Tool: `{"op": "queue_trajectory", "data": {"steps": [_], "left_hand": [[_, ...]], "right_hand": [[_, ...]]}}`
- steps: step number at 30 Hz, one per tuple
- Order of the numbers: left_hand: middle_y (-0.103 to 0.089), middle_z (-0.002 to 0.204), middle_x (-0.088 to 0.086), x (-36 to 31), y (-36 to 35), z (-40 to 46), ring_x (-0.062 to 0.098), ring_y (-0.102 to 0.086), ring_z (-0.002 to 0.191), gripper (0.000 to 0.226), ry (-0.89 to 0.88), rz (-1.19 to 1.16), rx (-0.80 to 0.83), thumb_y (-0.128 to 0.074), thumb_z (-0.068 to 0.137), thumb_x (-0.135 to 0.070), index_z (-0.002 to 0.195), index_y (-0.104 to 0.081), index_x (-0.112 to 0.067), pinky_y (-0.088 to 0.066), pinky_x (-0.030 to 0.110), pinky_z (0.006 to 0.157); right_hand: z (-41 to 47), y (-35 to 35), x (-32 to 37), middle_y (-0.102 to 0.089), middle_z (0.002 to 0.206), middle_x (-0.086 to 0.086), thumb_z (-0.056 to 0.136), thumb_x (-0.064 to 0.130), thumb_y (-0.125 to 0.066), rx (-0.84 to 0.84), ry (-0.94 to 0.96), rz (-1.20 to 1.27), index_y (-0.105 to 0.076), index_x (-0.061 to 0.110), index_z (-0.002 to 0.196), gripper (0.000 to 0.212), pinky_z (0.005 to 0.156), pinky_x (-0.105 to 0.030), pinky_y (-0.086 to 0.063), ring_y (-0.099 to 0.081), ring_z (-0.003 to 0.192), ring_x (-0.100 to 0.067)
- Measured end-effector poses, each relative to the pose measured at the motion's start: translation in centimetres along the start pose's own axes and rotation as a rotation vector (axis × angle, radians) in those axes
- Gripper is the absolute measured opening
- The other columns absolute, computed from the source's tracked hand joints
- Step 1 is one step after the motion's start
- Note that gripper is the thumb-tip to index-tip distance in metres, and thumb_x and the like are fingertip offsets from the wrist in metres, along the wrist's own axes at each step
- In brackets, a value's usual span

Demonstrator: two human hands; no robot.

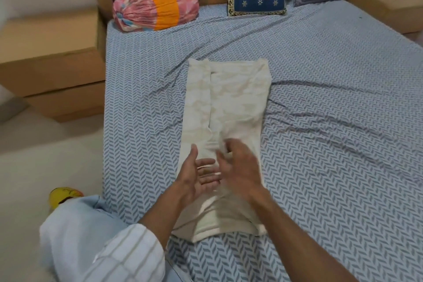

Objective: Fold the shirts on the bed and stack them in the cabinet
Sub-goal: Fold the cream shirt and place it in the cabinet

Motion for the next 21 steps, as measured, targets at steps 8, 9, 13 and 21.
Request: {"op": "queue_trajectory", "data": {"steps": [8,9,13,21], "left_hand": [[-0.075,0.08,0.016,-0.1,2.5,0.1,0.029,-0.073,0.073,0.01,-0.012,0.166,-0.18,-0.059,0.09,0.005,0.098,-0.065,0.002,-0.061,0.05,0.078],[-0.075,0.085,0.016,0.1,2.7,0.1,0.029,-0.073,0.076,0.012,-0.002,0.137,-0.177,-0.058,0.091,0.006,0.098,-0.063,0.0,-0.062,0.049,0.077],[-0.071,0.094,0.018,0.7,3.0,-0.3,0.03,-0.071,0.079,0.01,0.025,0.102,-0.151,-0.059,0.092,0.006,0.099,-0.061,0.0,-0.063,0.041,0.064],[-0.071,0.074,0.022,0.3,4.4,-1.2,0.029,-0.068,0.062,0.02,0.027,0.635,-0.199,-0.078,0.082,-0.008,0.083,-0.059,-0.002,-0.059,0.036,0.057]], "right_hand": [[-5.8,-3.5,-4.7,-0.051,0.14,-0.006,0.069,0.04,-0.068,0.386,0.262,-0.417,-0.048,0.022,0.131,0.068,0.101,-0.044,-0.046,-0.047,0.128,-0.024],[-6.3,-2.7,-6.0,-0.051,0.139,-0.006,0.065,0.041,-0.068,0.377,0.223,-0.469,-0.048,0.022,0.13,0.071,0.096,-0.046,-0.046,-0.048,0.125,-0.025],[-7.2,0.4,-9.0,-0.056,0.116,-0.005,0.067,0.027,-0.072,0.318,0.213,-0.48,-0.052,0.021,0.12,0.057,0.069,-0.038,-0.051,-0.057,0.099,-0.029],[-8.6,1.8,-11.2,-0.049,0.086,0.004,0.06,0.024,-0.07,0.453,0.296,-0.411,-0.05,0.025,0.088,0.034,0.061,-0.036,-0.049,-0.052,0.077,-0.023]]}}
Point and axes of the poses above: each hand's wrist, its own z-axis towards the middle knuckle, its own y-axis out of the back of the hand, x = y × z, the point moved 5 cm from there along z, towards the middle knuckle
